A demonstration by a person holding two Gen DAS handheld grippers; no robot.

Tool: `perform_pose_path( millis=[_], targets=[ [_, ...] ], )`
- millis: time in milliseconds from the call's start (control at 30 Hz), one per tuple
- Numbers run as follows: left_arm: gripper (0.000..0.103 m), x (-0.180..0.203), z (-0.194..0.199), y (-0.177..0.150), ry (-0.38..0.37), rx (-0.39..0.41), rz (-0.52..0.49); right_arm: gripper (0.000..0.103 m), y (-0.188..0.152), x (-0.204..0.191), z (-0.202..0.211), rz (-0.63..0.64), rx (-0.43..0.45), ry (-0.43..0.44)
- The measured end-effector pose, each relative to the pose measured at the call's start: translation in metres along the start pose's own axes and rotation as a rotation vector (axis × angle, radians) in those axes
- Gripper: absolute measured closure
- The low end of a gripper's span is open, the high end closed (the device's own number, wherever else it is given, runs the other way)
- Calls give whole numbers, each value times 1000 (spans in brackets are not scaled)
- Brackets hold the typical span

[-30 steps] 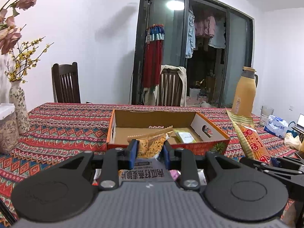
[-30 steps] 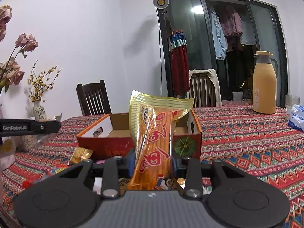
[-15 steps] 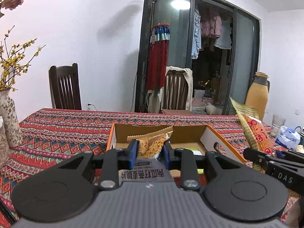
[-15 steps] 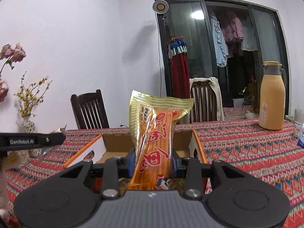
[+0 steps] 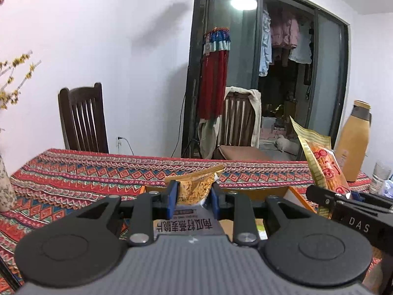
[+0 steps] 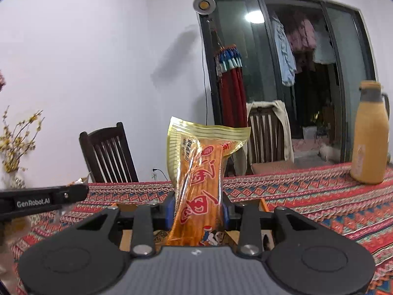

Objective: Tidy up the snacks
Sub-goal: 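Carry both held packets over the cardboard box, then open both tools to drop the packets into the box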

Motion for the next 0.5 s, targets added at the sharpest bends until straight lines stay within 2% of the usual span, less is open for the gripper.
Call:
perform_pose_path(
  millis=[100,233,400,467,500],
  targets=[
    [74,-5,-22,-11,5,-31,12,68,-14,6,-21,3,-40,-6],
    [74,-12,-49,-27,19,-118,17,68,-29,18,-44,-23,-118,-16],
    [74,-17,-49,-34,9,-128,23,66,-39,14,-48,-4,-139,-25],
    [74,-17,-47,-36,13,-124,20,57,-41,11,-46,3,-143,-34],
    [71,-17,-47,-36,14,-121,23,47,-42,10,-44,5,-143,-39]
  ],
)
Point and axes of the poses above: each gripper's, at about its wrist camera, not at the fingertips, and z roughly against the way its jaws point, x to its right, y to its top, the point moved 4 cm from there along -z, roughly the way its jaws point, and after that the axes turned 1 degree about y, right-handed, at the moved point
